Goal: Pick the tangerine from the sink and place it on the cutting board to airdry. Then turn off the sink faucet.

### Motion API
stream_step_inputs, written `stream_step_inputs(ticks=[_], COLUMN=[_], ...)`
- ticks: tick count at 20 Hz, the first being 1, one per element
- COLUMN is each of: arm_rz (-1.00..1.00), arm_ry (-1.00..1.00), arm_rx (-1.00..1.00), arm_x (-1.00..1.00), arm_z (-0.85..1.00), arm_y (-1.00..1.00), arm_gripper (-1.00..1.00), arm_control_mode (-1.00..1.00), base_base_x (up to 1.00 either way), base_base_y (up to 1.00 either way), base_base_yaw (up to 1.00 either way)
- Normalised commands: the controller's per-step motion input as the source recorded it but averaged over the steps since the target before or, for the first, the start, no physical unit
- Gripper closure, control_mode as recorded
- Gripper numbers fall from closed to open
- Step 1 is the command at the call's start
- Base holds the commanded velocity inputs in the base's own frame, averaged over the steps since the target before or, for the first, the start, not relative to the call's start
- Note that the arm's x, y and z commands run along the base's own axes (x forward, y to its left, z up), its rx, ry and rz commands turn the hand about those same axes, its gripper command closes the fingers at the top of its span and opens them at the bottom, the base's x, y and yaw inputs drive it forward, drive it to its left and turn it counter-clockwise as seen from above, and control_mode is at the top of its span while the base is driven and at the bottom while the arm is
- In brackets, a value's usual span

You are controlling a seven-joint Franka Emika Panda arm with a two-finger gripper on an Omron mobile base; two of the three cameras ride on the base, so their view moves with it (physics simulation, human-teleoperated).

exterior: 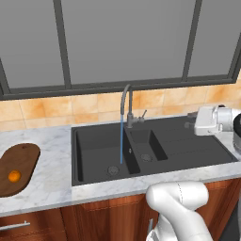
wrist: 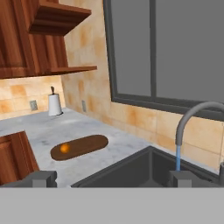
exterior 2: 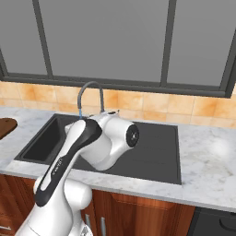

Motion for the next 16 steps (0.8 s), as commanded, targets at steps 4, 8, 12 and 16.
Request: stream_step_inputs(ticks=[4, 8, 12, 16], arm_rz=[0.00, 0.01, 0.04, 0.06], arm_ry=[0.00, 0.00, 0.00, 0.00], arm_rx=[0.00, 0.00, 0.01, 0.01], arm_x=[0.40, 0.38, 0.27, 0.24], arm_z=[-0.12, -0.05, -0.05, -0.16], arm_y=[-0.02, -0.06, -0.15, -0.11], arm_gripper=[-1.00, -1.00, -1.00, -1.00], arm_control_mode=[-1.00, -1.00, -1.00, -1.00], base_base_x=[0.00, 0.00, 0.00, 0.00], base_base_y=[0.00, 0.00, 0.00, 0.00], base_base_yaw=[0.00, 0.00, 0.00, 0.00])
